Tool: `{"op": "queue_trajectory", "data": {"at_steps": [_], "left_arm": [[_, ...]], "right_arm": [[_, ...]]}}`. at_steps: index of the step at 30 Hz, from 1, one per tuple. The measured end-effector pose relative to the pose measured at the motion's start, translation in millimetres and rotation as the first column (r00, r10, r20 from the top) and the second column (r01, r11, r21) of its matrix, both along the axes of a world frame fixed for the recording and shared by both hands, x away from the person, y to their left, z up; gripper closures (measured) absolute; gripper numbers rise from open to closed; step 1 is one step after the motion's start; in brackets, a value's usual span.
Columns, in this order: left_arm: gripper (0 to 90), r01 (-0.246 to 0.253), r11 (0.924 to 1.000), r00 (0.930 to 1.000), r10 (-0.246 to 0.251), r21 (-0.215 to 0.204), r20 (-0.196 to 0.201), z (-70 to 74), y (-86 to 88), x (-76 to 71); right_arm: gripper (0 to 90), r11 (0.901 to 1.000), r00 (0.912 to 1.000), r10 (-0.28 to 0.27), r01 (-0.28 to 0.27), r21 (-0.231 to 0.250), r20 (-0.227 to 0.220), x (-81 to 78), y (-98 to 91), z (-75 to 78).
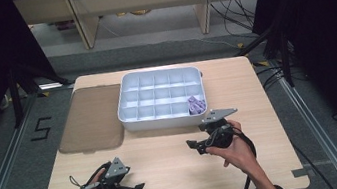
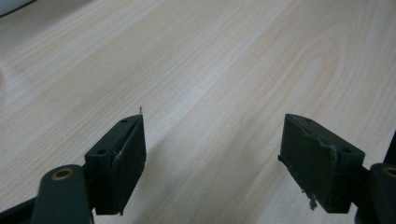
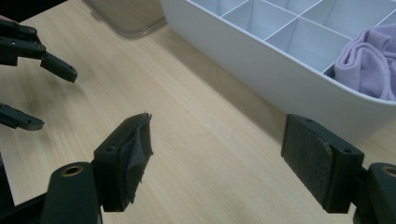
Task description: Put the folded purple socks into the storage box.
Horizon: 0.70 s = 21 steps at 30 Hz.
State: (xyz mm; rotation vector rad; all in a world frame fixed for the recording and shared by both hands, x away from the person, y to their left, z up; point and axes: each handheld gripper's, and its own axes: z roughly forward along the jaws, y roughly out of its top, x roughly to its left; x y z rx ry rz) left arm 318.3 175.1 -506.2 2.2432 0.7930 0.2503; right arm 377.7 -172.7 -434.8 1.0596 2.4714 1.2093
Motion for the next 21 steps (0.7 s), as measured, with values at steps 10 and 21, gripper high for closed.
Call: {"op": "queue_trajectory", "data": {"at_steps": [10,21], "left_arm": [[22.3,0.003,1.0000,1.0000,-0.003,-0.008,-0.003,0.8,0.3,-0.4],[22.3,0.005,1.0000,1.0000,-0.005,-0.006,-0.004,0.6,-0.1,-0.9]], "right_arm": [[25.4,0.9999,0.9996,-0.001,0.002,0.012,-0.029,-10.0,-0.8,-8.6],[23.7,0.9998,0.9997,0.022,-0.022,-0.001,-0.013,-17.3,-6.2,-22.1]]}}
